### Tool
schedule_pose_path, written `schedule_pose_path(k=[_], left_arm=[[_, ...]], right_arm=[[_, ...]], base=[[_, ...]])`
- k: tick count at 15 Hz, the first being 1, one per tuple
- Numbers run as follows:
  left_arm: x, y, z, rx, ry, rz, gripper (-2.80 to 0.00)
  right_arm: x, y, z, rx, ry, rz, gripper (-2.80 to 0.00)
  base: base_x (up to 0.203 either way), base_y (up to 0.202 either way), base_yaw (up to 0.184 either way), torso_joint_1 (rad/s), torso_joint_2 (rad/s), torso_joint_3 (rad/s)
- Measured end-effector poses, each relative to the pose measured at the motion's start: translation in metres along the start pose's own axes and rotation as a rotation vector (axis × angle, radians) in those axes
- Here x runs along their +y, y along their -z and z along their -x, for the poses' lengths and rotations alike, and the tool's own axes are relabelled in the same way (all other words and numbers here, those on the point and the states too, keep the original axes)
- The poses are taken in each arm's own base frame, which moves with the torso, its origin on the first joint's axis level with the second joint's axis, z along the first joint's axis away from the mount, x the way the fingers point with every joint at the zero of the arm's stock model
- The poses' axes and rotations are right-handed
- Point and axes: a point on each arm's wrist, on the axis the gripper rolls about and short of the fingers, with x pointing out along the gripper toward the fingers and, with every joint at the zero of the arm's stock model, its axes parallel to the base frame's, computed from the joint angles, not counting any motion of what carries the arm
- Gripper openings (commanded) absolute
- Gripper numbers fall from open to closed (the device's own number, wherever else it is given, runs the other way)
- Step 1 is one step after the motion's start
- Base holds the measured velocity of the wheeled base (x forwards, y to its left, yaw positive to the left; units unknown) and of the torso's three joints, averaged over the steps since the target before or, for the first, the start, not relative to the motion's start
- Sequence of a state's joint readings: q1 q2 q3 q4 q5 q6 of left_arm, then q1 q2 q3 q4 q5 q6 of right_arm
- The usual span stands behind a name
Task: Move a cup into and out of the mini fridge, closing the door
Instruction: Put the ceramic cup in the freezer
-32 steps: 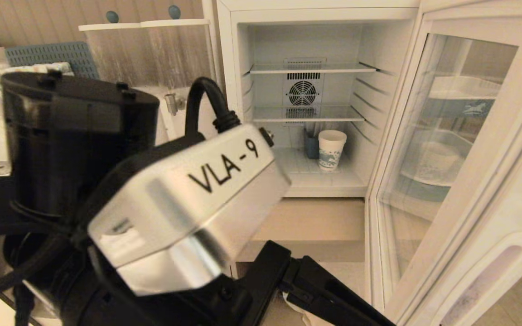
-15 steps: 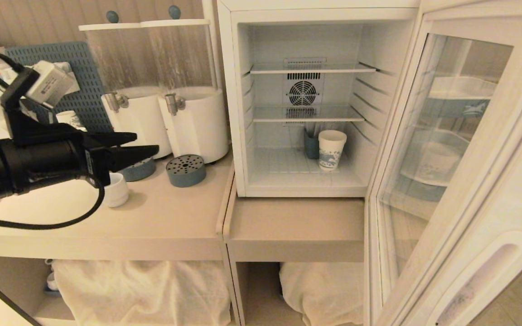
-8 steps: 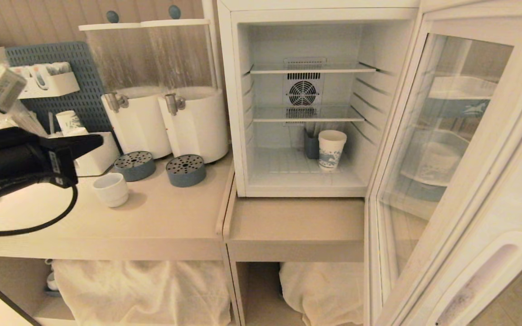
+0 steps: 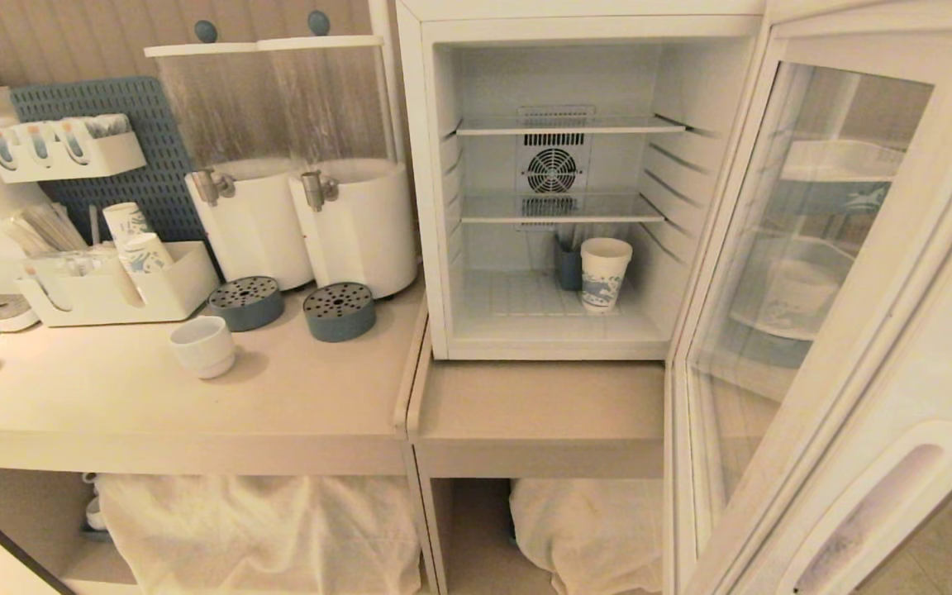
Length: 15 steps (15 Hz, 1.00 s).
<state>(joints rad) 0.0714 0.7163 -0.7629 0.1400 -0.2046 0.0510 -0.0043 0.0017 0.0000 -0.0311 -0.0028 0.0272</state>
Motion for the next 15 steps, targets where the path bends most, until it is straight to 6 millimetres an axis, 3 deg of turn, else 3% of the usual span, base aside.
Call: schedule_pose_path(k=[4,8,10,13,15], left_arm=[[-0.016,0.045,0.07,-0.009,-0.038,0.021,-2.8],[-0.021,0.097,0.11,-0.014,-0.014,-0.015,-2.8],[-0.02,0.128,0.105,-0.006,-0.079,-0.018,-2.8],[-0.015,0.168,0.072,-0.054,-0.163,-0.018,-2.8],[-0.013,0.184,0.057,-0.137,-0.182,-0.021,-2.8]], right_arm=[[0.0,0.0,0.0,0.0,0.001,0.0,-2.8],[0.0,0.0,0.0,0.0,0.001,0.0,-2.8],[0.0,0.0,0.0,0.0,0.001,0.0,-2.8],[0.0,0.0,0.0,0.0,0.001,0.0,-2.8],[0.0,0.0,0.0,0.0,0.001,0.0,-2.8]], base=[[0.0,0.0,0.0,0.0,0.0,0.0],[0.0,0.0,0.0,0.0,0.0,0.0],[0.0,0.0,0.0,0.0,0.0,0.0],[0.0,0.0,0.0,0.0,0.0,0.0],[0.0,0.0,0.0,0.0,0.0,0.0]])
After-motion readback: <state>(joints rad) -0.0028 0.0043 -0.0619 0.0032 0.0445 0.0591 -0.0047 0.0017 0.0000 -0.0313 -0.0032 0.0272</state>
